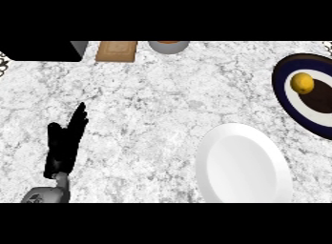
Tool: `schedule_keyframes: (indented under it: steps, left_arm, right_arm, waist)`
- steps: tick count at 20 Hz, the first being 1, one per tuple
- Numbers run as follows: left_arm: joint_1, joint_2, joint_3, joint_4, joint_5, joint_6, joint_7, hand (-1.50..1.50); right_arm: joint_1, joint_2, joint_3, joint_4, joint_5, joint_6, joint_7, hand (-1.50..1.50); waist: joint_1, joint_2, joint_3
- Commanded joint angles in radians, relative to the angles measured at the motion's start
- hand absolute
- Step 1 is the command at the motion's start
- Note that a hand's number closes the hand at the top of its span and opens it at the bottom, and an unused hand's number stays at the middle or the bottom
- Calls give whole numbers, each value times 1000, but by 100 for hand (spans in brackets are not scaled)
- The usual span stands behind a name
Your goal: Pick the lemon from the plate and place it in the plate
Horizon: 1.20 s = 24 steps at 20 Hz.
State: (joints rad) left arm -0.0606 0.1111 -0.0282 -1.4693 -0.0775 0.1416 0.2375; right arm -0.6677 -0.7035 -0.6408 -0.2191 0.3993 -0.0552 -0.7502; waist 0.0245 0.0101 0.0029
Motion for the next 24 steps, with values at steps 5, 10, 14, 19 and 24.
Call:
schedule_keyframes:
  steps: [5, 10, 14, 19, 24]
  left_arm:
    - [-10, -8, 4, -20, -16, 16, 36, 0]
    - [56, -38, -20, -6, -28, 19, -40, 0]
    - [4, -9, -5, -50, -11, -9, 53, 0]
    - [-31, -9, 17, 31, -16, -6, -4, 0]
    - [59, -35, -21, -50, -28, 4, -22, 0]
  right_arm:
    - [28, -30, 1, 20, -21, -31, -18, -150]
    - [61, -72, -17, 42, -41, -29, -31, -150]
    - [80, -82, -22, 45, -56, -34, -33, -150]
    - [102, -91, -43, 46, -86, -15, -75, -150]
    - [99, -145, -66, 58, -103, -63, -19, -150]
  waist:
    - [3, 1, 1]
    - [10, 4, 2]
    - [4, 2, 2]
    - [2, 4, 2]
    - [15, 4, 3]
